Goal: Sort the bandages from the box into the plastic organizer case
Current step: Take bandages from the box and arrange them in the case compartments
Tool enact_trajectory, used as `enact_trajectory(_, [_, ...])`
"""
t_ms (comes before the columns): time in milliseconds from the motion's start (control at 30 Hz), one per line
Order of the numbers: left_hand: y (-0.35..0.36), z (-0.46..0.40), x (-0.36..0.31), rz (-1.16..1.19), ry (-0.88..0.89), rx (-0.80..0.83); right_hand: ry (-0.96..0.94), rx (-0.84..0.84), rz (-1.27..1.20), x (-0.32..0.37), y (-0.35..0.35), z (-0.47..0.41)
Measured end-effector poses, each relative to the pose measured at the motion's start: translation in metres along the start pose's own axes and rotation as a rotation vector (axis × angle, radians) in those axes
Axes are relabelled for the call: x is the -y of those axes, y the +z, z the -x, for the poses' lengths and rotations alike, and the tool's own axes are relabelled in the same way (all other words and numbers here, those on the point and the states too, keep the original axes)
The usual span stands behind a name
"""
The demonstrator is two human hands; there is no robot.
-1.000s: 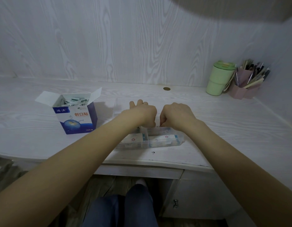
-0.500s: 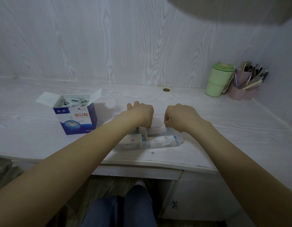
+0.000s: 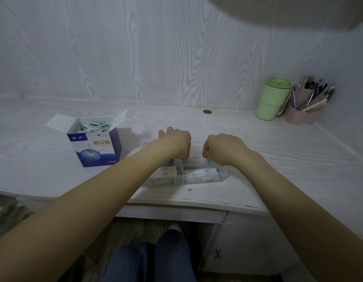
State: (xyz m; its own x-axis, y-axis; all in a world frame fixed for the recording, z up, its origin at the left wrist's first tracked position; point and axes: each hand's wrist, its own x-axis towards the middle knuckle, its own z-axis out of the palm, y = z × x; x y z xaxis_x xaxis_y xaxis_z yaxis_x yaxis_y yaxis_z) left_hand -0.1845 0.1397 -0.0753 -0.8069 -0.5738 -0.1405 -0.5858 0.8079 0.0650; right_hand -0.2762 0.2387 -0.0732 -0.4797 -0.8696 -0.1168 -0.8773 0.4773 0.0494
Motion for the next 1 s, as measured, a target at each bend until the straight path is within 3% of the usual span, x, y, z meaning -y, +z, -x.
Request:
enact_trajectory(233, [-0.014,0.023,0.013,0.110,0.101,-0.094,0.010,0.007,0.023,0.003,-0.006,0.012])
enact_trajectory(367, [-0.024,0.046,0.036,0.191,0.114,-0.243,0.011,-0.181,0.069,0.020,-0.013,0.017])
enact_trajectory(500, [-0.031,0.071,0.071,0.410,0.094,-0.590,-0.103,-0.458,-0.199,0.051,-0.035,0.022])
enact_trajectory(600, [-0.037,0.094,0.102,0.493,0.035,-0.902,-0.286,-0.541,-0.413,0.079,-0.043,0.018])
enact_trajectory(667, [-0.041,0.105,0.133,0.454,-0.046,-0.968,-0.399,-0.561,-0.520,0.104,-0.046,0.011])
enact_trajectory(800, [-0.040,0.109,0.189,0.315,-0.113,-0.702,-0.515,-0.639,-0.521,0.150,-0.053,-0.005])
enact_trajectory(900, [-0.034,0.102,0.211,0.200,-0.121,-0.426,-0.508,-0.553,-0.445,0.174,-0.058,-0.022])
enact_trajectory(1000, [-0.029,0.093,0.225,0.146,-0.115,-0.306,-0.496,-0.495,-0.395,0.193,-0.063,-0.037])
